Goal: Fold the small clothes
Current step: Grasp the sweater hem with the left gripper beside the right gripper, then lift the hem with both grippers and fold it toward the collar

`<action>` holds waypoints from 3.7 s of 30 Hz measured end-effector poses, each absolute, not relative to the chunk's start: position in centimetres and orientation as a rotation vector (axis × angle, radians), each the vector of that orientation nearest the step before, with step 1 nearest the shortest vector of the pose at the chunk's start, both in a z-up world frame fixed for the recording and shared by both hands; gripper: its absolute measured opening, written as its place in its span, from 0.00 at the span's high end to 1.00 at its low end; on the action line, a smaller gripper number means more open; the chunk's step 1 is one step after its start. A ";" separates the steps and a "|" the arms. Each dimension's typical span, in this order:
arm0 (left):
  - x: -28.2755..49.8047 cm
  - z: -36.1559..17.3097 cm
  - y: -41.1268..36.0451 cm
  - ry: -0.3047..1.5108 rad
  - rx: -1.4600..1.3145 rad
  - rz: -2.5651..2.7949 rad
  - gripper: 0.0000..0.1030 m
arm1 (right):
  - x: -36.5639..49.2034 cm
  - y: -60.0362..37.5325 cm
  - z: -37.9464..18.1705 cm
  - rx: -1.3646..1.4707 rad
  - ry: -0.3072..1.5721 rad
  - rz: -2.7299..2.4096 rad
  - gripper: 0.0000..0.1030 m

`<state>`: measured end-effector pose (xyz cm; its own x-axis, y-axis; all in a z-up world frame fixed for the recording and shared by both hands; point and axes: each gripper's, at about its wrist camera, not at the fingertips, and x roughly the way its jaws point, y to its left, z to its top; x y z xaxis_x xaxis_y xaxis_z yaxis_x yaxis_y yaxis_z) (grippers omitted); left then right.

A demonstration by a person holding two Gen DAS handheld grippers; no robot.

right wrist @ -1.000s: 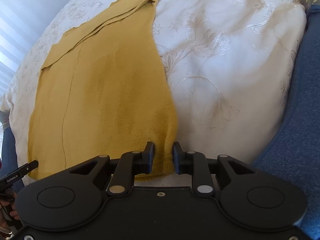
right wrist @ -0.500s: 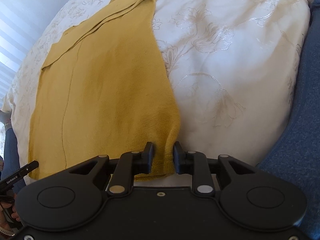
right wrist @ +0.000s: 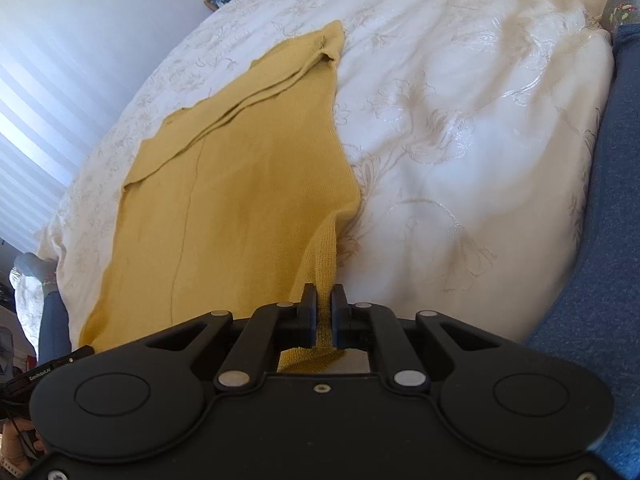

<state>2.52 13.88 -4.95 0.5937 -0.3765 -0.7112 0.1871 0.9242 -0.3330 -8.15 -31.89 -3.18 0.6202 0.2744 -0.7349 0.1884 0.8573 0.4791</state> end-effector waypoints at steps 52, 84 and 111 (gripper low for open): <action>3.6 -8.3 12.9 1.017 -0.202 -0.408 0.53 | -5.9 -31.5 -6.0 0.559 1.101 0.004 0.44; 4.0 -4.5 14.7 0.871 -0.351 -0.400 0.96 | -6.4 -32.2 -4.7 0.700 0.993 0.101 0.86; 26.8 -1.8 10.1 0.634 -0.407 -0.298 0.96 | 18.0 -37.0 -3.6 0.770 0.634 0.026 0.87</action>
